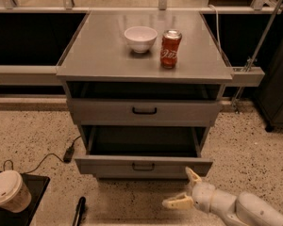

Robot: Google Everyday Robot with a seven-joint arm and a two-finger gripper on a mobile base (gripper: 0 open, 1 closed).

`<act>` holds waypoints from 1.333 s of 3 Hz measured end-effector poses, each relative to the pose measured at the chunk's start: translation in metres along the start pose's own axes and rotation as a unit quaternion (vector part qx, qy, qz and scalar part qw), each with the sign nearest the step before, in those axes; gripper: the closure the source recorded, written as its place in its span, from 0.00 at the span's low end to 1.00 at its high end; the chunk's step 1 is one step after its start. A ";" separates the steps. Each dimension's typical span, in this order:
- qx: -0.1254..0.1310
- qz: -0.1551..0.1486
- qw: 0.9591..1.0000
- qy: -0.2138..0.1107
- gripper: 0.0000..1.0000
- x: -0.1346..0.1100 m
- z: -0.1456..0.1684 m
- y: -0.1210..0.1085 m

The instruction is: Close middle drawer

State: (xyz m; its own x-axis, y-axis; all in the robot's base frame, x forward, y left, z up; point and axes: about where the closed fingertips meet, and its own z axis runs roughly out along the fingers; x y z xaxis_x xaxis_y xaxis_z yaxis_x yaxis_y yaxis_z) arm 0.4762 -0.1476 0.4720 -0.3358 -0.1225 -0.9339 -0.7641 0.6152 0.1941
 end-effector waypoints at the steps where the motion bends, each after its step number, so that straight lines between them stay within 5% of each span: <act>1: 0.018 -0.004 1.000 0.007 0.00 -0.001 0.002 -0.010; 2: 0.016 -0.004 1.000 0.006 0.00 -0.001 0.002 -0.008; 4: 0.015 -0.054 0.994 0.089 0.00 0.007 0.040 -0.032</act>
Offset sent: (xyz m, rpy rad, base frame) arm 0.0101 -0.0042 -0.0008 -0.0301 -0.0048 -0.0306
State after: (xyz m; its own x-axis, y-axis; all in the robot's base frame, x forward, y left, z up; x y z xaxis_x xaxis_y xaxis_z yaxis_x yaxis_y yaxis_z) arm 0.5208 -0.1375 0.4477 -0.3465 -0.3229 -0.8807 -0.7849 0.6140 0.0837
